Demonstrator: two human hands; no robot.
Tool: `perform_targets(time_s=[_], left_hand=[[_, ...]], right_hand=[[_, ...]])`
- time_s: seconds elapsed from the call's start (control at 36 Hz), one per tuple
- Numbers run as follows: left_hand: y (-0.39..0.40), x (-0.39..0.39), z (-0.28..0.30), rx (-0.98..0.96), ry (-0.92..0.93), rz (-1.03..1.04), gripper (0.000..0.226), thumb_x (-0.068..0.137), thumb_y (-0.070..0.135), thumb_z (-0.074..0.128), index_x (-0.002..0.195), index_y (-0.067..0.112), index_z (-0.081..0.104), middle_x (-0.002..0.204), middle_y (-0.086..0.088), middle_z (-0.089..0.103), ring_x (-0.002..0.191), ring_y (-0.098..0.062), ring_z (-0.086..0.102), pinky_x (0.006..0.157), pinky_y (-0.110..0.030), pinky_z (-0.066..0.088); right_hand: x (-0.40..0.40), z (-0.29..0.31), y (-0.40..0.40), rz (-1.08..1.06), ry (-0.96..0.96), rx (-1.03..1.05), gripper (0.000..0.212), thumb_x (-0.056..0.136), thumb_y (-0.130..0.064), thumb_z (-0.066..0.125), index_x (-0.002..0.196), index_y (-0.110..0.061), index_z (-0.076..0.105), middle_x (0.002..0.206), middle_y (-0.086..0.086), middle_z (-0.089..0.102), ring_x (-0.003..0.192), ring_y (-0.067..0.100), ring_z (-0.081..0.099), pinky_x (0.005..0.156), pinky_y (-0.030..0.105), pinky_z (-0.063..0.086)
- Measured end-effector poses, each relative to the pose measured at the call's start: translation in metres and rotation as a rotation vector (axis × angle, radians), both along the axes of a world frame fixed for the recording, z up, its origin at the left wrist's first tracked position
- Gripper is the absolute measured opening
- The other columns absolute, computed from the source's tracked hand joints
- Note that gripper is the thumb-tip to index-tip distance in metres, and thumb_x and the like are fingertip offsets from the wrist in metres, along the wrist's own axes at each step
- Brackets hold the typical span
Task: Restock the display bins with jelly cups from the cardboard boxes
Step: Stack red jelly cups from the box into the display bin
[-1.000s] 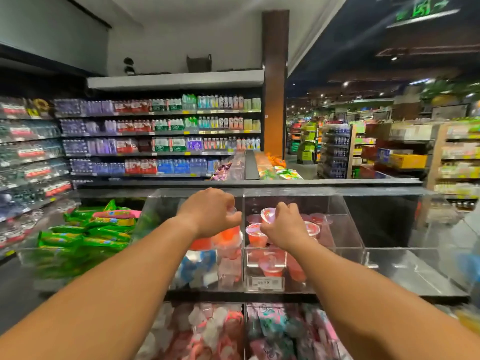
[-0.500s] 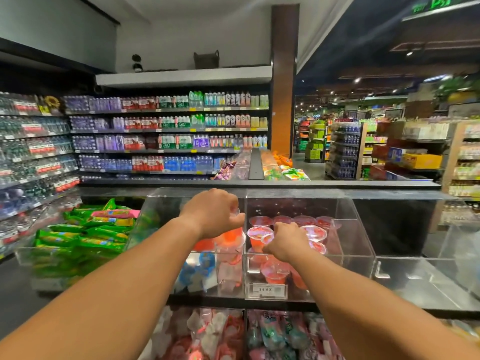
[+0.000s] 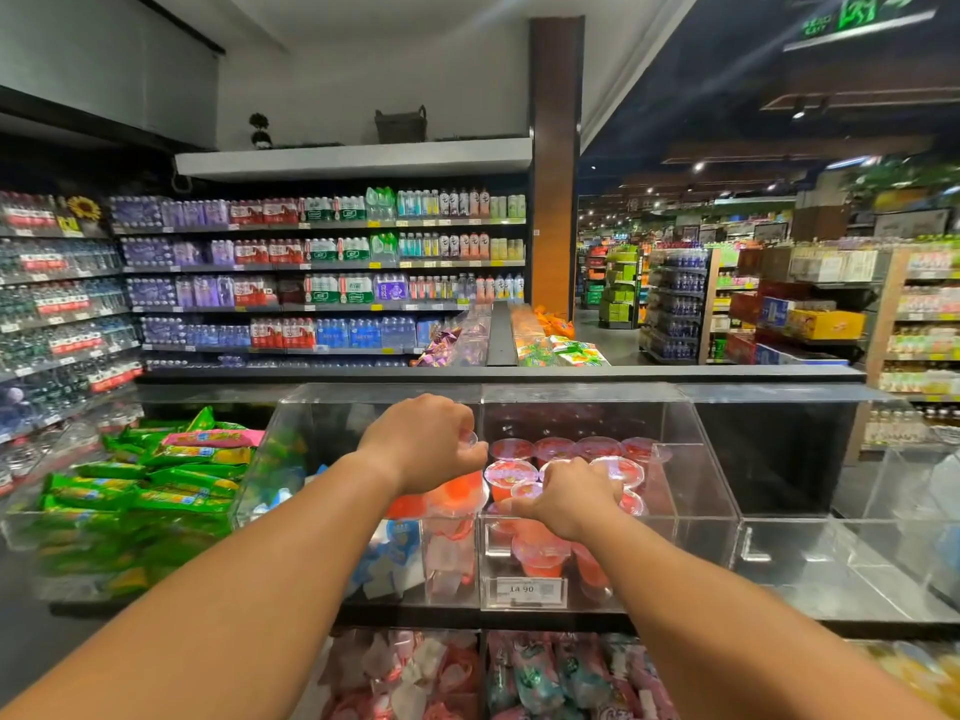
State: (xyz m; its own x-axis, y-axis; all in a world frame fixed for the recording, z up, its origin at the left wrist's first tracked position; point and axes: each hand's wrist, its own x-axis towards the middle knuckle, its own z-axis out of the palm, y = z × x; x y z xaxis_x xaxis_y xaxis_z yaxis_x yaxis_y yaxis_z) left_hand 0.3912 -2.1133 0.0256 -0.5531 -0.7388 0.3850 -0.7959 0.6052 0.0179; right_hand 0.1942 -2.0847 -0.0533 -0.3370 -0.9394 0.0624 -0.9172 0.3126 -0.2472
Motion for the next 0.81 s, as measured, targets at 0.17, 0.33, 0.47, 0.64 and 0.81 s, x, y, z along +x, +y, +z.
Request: perform_targets(time_s=[0.17, 0.33, 0.47, 0.64, 0.81], left_hand=[[-0.004, -0.002, -0.004, -0.014, -0.003, -0.010, 0.032, 0.088, 0.056, 0.053, 0.089, 0.026, 0.065, 0.092, 0.006, 0.064, 0.083, -0.017, 0.058, 0.072, -0.034, 0.049], [-0.007, -0.004, -0.006, -0.024, -0.007, -0.017, 0.029, 0.089, 0.056, 0.053, 0.088, 0.028, 0.061, 0.091, 0.008, 0.063, 0.082, -0.015, 0.057, 0.067, -0.032, 0.045], [-0.007, -0.004, -0.007, -0.006, -0.002, -0.015, 0.032, 0.089, 0.057, 0.052, 0.091, 0.028, 0.064, 0.093, 0.007, 0.064, 0.083, -0.016, 0.059, 0.072, -0.034, 0.050], [-0.008, -0.008, -0.006, 0.007, -0.008, -0.016, 0.030, 0.091, 0.059, 0.051, 0.085, 0.030, 0.057, 0.095, 0.005, 0.065, 0.084, -0.017, 0.059, 0.072, -0.034, 0.048], [-0.007, -0.017, -0.001, 0.001, 0.004, -0.040, 0.040, 0.103, 0.052, 0.036, 0.079, 0.026, 0.054, 0.089, -0.001, 0.065, 0.083, -0.025, 0.060, 0.070, -0.038, 0.046]], right_hand=[[0.003, 0.002, -0.001, -0.022, -0.024, 0.048, 0.084, 0.070, -0.088, 0.054, 0.127, -0.026, 0.061, 0.138, 0.009, 0.054, 0.130, 0.036, 0.041, 0.104, 0.054, 0.037], [0.009, 0.010, 0.000, -0.073, -0.081, 0.049, 0.069, 0.077, -0.073, 0.066, 0.124, -0.022, 0.061, 0.140, 0.010, 0.052, 0.135, 0.035, 0.037, 0.104, 0.049, 0.034], [0.009, 0.010, 0.001, -0.087, -0.091, 0.063, 0.076, 0.074, -0.077, 0.066, 0.125, -0.022, 0.061, 0.141, 0.010, 0.049, 0.133, 0.033, 0.037, 0.104, 0.049, 0.034], [0.007, 0.018, 0.011, 0.081, -0.056, -0.138, 0.060, 0.085, -0.061, 0.059, 0.132, -0.026, 0.053, 0.140, 0.005, 0.044, 0.133, 0.031, 0.034, 0.107, 0.047, 0.033], [0.011, 0.023, 0.034, 0.441, -0.291, -0.286, 0.091, 0.076, -0.032, 0.079, 0.152, -0.033, 0.030, 0.147, -0.005, 0.043, 0.135, 0.018, 0.036, 0.111, 0.035, 0.032]])
